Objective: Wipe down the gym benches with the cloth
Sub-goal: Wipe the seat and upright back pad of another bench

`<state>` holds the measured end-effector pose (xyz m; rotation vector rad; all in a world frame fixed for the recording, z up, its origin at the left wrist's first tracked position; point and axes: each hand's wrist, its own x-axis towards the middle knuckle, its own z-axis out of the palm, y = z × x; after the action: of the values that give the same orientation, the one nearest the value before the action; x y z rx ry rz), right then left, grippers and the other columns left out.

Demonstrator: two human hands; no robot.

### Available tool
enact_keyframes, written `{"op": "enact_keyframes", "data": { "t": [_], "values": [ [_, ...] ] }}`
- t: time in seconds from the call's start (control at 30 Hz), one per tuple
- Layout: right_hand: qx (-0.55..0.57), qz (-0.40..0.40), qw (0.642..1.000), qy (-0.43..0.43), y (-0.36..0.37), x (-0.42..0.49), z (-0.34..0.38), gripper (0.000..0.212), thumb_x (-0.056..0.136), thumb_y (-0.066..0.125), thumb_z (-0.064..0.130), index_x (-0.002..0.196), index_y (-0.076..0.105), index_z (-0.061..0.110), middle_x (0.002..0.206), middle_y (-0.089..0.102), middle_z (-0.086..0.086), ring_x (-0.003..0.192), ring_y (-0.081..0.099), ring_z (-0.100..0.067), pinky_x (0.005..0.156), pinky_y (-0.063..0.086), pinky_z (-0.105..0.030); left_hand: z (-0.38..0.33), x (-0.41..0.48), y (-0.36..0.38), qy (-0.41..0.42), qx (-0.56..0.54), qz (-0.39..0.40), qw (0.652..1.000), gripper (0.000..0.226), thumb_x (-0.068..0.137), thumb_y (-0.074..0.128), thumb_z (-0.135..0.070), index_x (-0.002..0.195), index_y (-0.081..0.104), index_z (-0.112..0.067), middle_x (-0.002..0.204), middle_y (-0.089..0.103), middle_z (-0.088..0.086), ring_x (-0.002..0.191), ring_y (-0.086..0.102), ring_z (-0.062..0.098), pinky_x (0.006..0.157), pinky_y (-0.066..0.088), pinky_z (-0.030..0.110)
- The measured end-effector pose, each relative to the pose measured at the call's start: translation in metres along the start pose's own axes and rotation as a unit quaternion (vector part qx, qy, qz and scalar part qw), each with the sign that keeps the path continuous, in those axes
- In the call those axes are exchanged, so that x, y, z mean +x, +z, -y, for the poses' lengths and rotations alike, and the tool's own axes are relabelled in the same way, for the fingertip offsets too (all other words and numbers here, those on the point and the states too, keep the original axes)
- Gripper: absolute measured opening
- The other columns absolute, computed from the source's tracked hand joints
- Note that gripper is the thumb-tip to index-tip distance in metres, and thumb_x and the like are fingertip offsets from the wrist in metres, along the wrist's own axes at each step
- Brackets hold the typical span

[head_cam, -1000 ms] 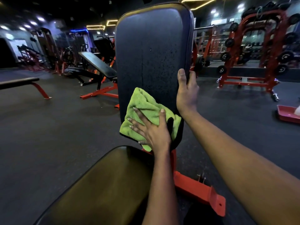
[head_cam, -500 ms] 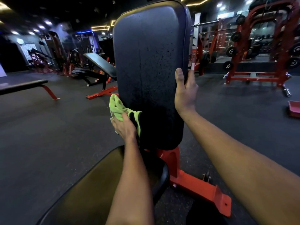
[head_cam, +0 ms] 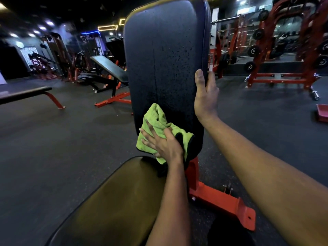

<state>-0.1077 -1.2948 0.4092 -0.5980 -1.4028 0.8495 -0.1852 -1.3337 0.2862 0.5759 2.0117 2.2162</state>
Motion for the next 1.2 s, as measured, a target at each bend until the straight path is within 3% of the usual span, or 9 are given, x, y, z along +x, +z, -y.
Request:
{"op": "enact_keyframes", "data": {
  "t": [0.13,0.27,0.5,0.63,0.73,0.8,0.97,1.1,1.2],
  "values": [
    [-0.012,-0.008,1.000,-0.006,0.000,0.003,-0.004,0.057,0.105,0.043,0.040,0.145,0.040,0.001,0.116,0.061,0.005,0.110,0.052,0.003,0.079,0.039,-0.006,0.000,0.003,0.000,0.021,0.011,-0.006,1.000,0.076,0.080,0.034,-0.050,0.154,0.021,-0.037,0.160,-0.004,-0.024,0.148,-0.009,0.008,0.106,0.009,0.070],
    [0.006,-0.009,1.000,-0.014,0.002,0.002,-0.008,0.048,0.105,0.042,0.042,0.130,0.052,0.003,0.110,0.063,-0.031,0.106,0.048,-0.009,0.078,0.041,-0.021,-0.003,0.034,-0.010,0.022,0.019,-0.013,0.999,0.076,0.080,0.035,-0.050,0.153,0.025,-0.032,0.161,0.005,-0.020,0.149,-0.003,0.012,0.106,0.008,0.070],
    [0.014,-0.007,1.000,-0.022,0.002,0.000,-0.007,0.053,0.104,0.041,0.043,0.133,0.050,-0.001,0.118,0.051,-0.043,0.106,0.040,-0.028,0.084,0.038,-0.031,-0.002,0.065,-0.023,0.027,0.003,-0.043,0.999,0.070,0.090,0.042,-0.044,0.154,0.024,-0.024,0.161,0.019,0.000,0.148,0.013,0.025,0.111,0.013,0.063],
    [0.008,-0.019,0.999,-0.039,0.004,0.007,-0.017,0.061,0.100,0.038,0.056,0.129,0.054,0.005,0.092,0.062,-0.029,0.073,0.058,-0.009,0.070,0.045,-0.019,0.012,0.019,-0.015,0.022,-0.053,-0.032,0.998,0.083,0.084,0.045,-0.046,0.156,0.008,-0.032,0.164,0.011,-0.002,0.151,0.001,0.015,0.115,0.003,0.063],
    [0.005,-0.024,0.999,-0.030,0.005,0.009,-0.021,0.071,0.095,0.036,0.066,0.130,0.054,0.007,0.102,0.067,-0.018,0.094,0.062,-0.008,0.087,0.050,-0.026,-0.006,0.037,-0.017,0.035,-0.059,-0.026,0.997,0.077,0.083,0.044,-0.045,0.155,0.018,-0.030,0.163,0.011,-0.008,0.150,0.002,0.015,0.113,0.004,0.066],
    [0.002,-0.030,0.999,-0.030,0.005,0.010,-0.021,0.076,0.094,0.035,0.068,0.133,0.052,0.006,0.109,0.068,-0.012,0.104,0.062,-0.012,0.094,0.049,-0.029,-0.042,0.063,-0.016,0.092,-0.053,-0.021,0.994,0.073,0.085,0.044,-0.042,0.153,0.025,-0.024,0.163,0.014,-0.006,0.150,0.006,0.018,0.113,0.006,0.064],
    [-0.003,-0.046,0.998,-0.031,0.006,0.012,-0.023,0.070,0.095,0.036,0.062,0.123,0.055,0.001,0.076,0.055,0.009,0.072,0.052,0.005,0.073,0.041,-0.021,-0.111,0.090,-0.001,0.258,0.002,-0.002,0.966,0.069,0.085,0.049,-0.040,0.149,0.026,-0.038,0.162,0.017,-0.005,0.150,0.008,0.020,0.112,0.008,0.065],
    [-0.017,-0.049,0.998,-0.031,0.006,0.010,-0.021,0.084,0.090,0.032,0.072,0.132,0.052,0.002,0.095,0.066,-0.002,0.096,0.063,-0.011,0.089,0.047,-0.029,-0.043,0.057,-0.017,0.251,-0.020,0.029,0.967,0.076,0.080,0.046,-0.045,0.142,0.008,-0.064,0.163,0.015,-0.005,0.151,0.005,0.019,0.115,0.006,0.061],
    [-0.017,-0.043,0.999,-0.029,0.007,0.010,-0.022,0.083,0.091,0.033,0.072,0.133,0.052,0.004,0.108,0.068,-0.011,0.107,0.062,-0.020,0.095,0.048,-0.036,-0.016,0.043,-0.023,0.176,-0.009,0.036,0.984,0.080,0.081,0.048,-0.038,0.152,0.011,-0.046,0.163,0.012,-0.003,0.151,0.002,0.018,0.115,0.007,0.063]
  ]
}}
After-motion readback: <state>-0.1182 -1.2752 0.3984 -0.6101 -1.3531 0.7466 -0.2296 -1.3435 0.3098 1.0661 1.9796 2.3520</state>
